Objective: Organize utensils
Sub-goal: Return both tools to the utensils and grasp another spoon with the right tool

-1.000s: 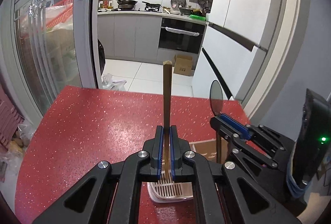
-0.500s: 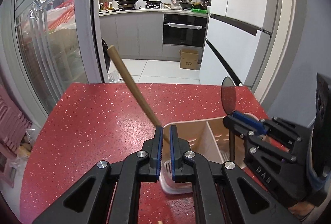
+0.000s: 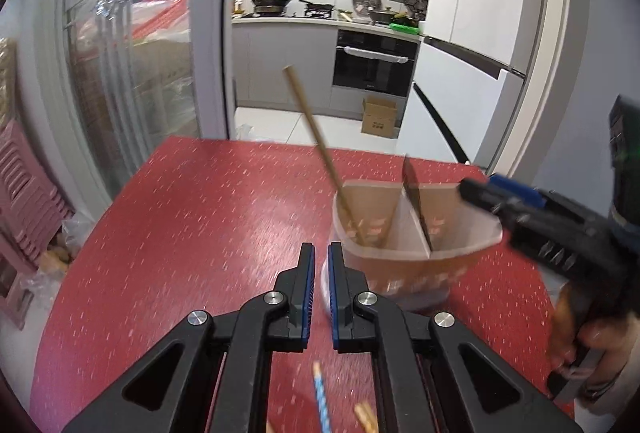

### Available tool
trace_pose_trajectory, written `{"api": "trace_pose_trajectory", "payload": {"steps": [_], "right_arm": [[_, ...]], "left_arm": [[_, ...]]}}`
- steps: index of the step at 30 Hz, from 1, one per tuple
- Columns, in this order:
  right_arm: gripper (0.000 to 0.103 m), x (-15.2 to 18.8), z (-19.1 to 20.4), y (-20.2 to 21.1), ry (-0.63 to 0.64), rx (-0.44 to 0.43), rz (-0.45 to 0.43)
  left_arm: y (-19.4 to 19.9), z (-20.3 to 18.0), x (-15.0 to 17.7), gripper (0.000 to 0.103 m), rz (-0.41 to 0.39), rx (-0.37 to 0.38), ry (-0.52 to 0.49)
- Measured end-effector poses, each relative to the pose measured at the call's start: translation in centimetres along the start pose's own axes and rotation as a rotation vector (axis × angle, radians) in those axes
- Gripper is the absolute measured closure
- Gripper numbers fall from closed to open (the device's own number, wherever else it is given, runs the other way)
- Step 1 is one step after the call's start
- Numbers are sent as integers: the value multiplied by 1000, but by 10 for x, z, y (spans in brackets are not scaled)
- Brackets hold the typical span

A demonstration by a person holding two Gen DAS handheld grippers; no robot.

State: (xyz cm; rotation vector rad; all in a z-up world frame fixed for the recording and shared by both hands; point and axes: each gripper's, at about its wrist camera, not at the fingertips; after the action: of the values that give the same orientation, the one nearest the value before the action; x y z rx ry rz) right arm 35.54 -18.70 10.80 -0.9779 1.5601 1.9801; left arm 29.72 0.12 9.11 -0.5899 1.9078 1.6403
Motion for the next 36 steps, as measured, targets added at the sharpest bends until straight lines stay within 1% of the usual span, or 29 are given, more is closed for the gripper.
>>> {"api": "trace_pose_trajectory", "payload": {"steps": [2, 5, 9, 11, 14, 20, 22, 24, 25, 26, 27, 29, 31, 36], "right_arm": [[42, 8, 1, 13, -6, -1, 14], [38, 26, 1, 28, -35, -17, 53], [37, 58, 3, 36, -88, -33, 151], [37, 81, 4, 36, -124, -36, 214], [37, 111, 9, 37, -155, -27, 271], [36, 161, 18, 39, -189, -13, 352], [35, 175, 21, 41, -198, -10, 371], [34, 181, 22, 42, -199, -8, 386], [34, 184, 22, 42, -199, -5, 397], [34, 186, 23, 42, -199, -2, 404], [34, 188, 24, 42, -199, 0, 410], [34, 189, 26, 42, -199, 2, 417], [34, 189, 27, 42, -198, 8, 424], [34, 190, 33, 39, -186, 21, 445]], "left_arm": [[5, 7, 15, 69, 23, -19, 27], [12, 19, 40, 69, 54, -10, 85], [15, 33, 77, 69, 99, -18, 132], [16, 36, 96, 69, 119, -27, 135], [19, 35, 118, 69, 134, -34, 130], [20, 36, 152, 69, 180, -14, 146], [22, 38, 160, 69, 185, -5, 155], [24, 40, 166, 69, 185, -8, 162], [25, 40, 168, 58, 188, -11, 164], [25, 42, 171, 5, 193, -13, 167], [26, 44, 174, 0, 208, -25, 179], [28, 47, 177, 0, 177, -40, 194], [25, 47, 179, 0, 182, -49, 184], [13, 49, 179, 0, 193, -121, 178]]}}
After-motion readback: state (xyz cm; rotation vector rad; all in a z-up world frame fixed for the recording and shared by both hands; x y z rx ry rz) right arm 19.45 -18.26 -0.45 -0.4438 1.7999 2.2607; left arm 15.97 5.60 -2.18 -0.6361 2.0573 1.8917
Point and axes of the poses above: each gripper's, at about its wrist camera, not at the fingertips, and y roughly against the way its jaws point, z to its left, x to its underside, and after that the axes turned 8 degrees about z, right-handed
